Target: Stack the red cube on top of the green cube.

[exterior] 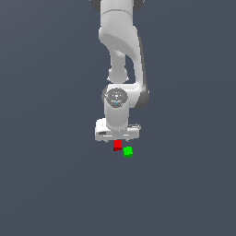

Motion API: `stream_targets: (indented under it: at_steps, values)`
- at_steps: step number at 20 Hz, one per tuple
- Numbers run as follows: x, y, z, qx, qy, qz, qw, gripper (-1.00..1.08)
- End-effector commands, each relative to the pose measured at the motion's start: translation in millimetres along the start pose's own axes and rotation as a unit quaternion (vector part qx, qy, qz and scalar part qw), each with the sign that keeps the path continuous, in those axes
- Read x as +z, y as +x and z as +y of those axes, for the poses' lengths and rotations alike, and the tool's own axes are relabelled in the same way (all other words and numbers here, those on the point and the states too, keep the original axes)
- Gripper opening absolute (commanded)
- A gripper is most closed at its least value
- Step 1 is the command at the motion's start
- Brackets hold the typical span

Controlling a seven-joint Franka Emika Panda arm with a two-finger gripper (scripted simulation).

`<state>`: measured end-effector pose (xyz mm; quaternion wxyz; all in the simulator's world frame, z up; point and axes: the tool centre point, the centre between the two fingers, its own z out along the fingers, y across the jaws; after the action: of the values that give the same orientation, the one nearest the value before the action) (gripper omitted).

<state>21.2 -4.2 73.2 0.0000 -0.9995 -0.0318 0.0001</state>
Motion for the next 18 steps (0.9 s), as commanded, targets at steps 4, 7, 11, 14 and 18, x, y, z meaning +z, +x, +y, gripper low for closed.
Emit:
stream_targets:
  at_steps: [4,7,11,14,18]
  values:
    - [5.3,2.2,0.2,-0.002,0.0,0.0,1.0,1.0]
    - [3.3,2.2,0.0,-0.002,0.0,0.0,1.0,1.0]
    - [7.2,1.9,0.1,-0.002,0.0,0.0,1.0,1.0]
    - [16.6,1.7,0.1,-0.002,0.0,0.0,1.0,1.0]
    - [36.8,1.0,0.0,-0.002,0.0,0.0,1.0,1.0]
